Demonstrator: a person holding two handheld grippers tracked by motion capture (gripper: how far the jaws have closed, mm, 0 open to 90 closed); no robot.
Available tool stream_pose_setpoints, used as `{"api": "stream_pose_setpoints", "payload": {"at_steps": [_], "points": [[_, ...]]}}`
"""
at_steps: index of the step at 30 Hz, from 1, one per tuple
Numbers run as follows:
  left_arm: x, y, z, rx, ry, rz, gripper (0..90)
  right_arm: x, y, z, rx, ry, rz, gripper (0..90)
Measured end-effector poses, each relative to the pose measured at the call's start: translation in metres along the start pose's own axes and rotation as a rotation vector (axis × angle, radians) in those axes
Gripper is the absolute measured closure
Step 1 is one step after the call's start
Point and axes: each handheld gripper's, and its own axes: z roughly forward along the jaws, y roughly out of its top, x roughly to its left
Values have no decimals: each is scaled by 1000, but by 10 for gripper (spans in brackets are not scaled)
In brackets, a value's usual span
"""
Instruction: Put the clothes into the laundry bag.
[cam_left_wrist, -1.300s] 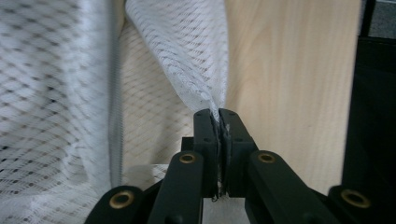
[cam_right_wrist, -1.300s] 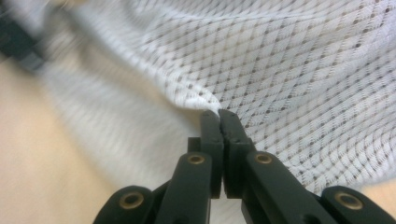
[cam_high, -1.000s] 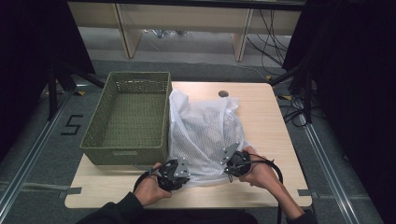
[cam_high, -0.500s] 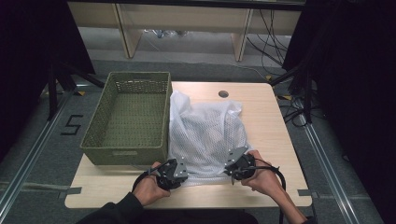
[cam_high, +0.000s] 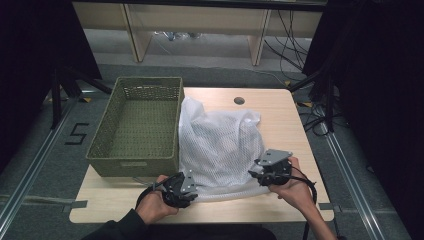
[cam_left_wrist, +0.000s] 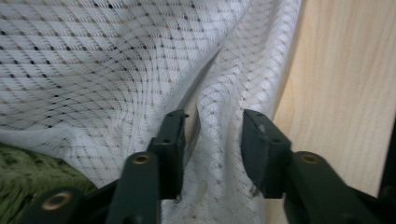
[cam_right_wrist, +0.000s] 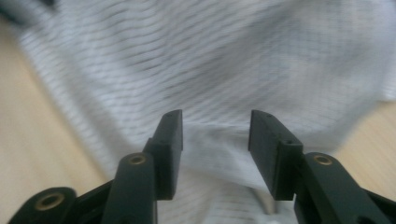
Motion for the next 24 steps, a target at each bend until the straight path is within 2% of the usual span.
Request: {"api": "stream_pose_setpoints", "payload": {"at_steps": [4,7,8,9,11,12,13,14,16,17,19,20,21,22,24], "points": [[0,-3,-15,-48,6,-48,477,-13,-9,-9,-20,-79,69,475],[1,-8,-26,-66,12,-72,439,-19,-16,-12,-15,-93,116,449],[2,-10,-29,-70,19,-82,433,-21,-18,-13,-12,-115,124,443],[3,-12,-32,-67,25,-87,421,-22,-21,-13,-3,-111,147,438],[5,-17,-38,-69,35,-101,411,-25,-27,-13,9,-111,145,431],[6,-20,-40,-70,42,-115,404,-24,-30,-14,26,-113,186,429],[7,-23,-42,-77,44,-131,396,-25,-32,-14,30,-127,183,427],[8,-26,-44,-79,48,-141,394,-26,-35,-14,27,-115,189,423],[10,-30,-47,-89,58,-161,375,-25,-38,-17,31,-140,197,421],[11,-33,-48,-101,56,-183,359,-25,-39,-17,33,-124,201,423],[14,-37,-51,-111,54,-213,314,-23,-41,-21,24,-136,210,418],[15,-39,-51,-118,48,-229,301,-23,-41,-22,12,-115,202,409],[16,-42,-51,-121,48,-240,296,-21,-41,-23,5,-112,219,401],[18,-44,-50,-123,48,-246,286,-20,-41,-25,-14,-127,225,399],[19,-48,-50,-119,51,-245,265,-16,-42,-26,-29,-125,218,392]]}}
